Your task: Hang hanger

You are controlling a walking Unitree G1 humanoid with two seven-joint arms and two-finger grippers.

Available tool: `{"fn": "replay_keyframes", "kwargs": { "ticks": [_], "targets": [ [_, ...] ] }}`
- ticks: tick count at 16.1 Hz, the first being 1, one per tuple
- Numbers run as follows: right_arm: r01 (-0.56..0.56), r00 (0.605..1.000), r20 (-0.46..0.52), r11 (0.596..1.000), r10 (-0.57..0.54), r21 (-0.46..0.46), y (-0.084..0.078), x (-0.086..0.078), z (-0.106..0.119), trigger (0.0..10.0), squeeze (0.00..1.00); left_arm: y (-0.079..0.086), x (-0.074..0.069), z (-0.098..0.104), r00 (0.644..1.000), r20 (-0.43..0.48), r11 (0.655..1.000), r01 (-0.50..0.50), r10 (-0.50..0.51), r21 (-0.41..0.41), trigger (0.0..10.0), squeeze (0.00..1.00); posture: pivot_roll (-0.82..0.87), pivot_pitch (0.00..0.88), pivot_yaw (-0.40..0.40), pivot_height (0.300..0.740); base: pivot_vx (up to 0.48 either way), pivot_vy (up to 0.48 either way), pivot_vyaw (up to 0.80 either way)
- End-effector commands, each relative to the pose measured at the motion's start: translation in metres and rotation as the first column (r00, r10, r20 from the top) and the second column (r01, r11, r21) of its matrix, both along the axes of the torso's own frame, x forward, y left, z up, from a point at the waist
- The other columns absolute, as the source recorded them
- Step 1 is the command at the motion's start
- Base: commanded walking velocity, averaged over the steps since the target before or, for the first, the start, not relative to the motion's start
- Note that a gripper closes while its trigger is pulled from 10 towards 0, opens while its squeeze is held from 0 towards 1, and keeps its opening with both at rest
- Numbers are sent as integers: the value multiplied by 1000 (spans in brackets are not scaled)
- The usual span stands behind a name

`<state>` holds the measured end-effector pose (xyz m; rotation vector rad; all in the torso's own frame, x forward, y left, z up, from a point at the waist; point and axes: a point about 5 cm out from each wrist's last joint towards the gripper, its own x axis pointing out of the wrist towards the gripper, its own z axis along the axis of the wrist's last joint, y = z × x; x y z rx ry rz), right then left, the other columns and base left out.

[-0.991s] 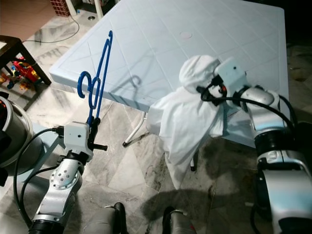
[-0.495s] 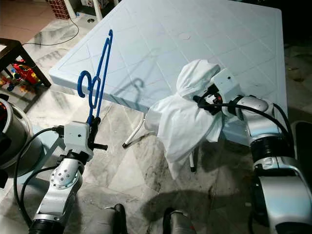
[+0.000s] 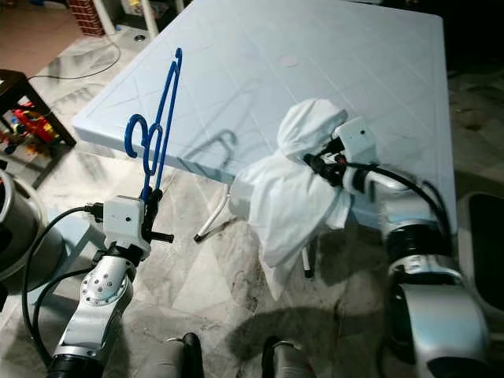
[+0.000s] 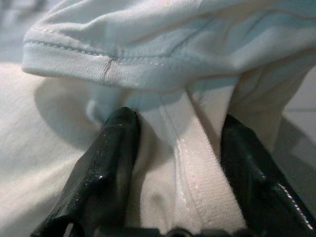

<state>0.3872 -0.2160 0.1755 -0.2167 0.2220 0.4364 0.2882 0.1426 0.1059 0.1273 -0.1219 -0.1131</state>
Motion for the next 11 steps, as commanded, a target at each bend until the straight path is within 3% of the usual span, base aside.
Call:
{"fn": "replay_keyframes", "kwargs": {
  "ticks": [1, 5, 8, 11],
  "targets": [
    [50, 992, -118, 999, -47, 16, 1, -5, -26, 0, 0, 2, -3, -4, 1000, -11, 1000, -1, 1, 0, 10000, 0, 48, 216, 33, 740, 0, 0, 0],
    [113, 986, -141, 986, -95, 126, 15, 2, -25, 0, 0, 3, -3, -3, 1000, -8, 1000, -4, 4, -1, 10000, 0, 59, 218, 27, 740, 0, 0, 0],
    [104, 988, -129, 977, -81, 187, 41, 15, -7, 0, 0, 8, -6, -2, 1000, -5, 1000, -22, 22, 5, 10000, 0, 91, 229, 14, 740, 0, 0, 0],
    [130, 989, -97, 958, -108, 257, 55, 24, 14, 0, 0, 13, -14, -3, 999, -6, 999, -47, 48, 9, 10000, 0, 130, 242, 2, 740, 0, 0, 0]
  ]
}}
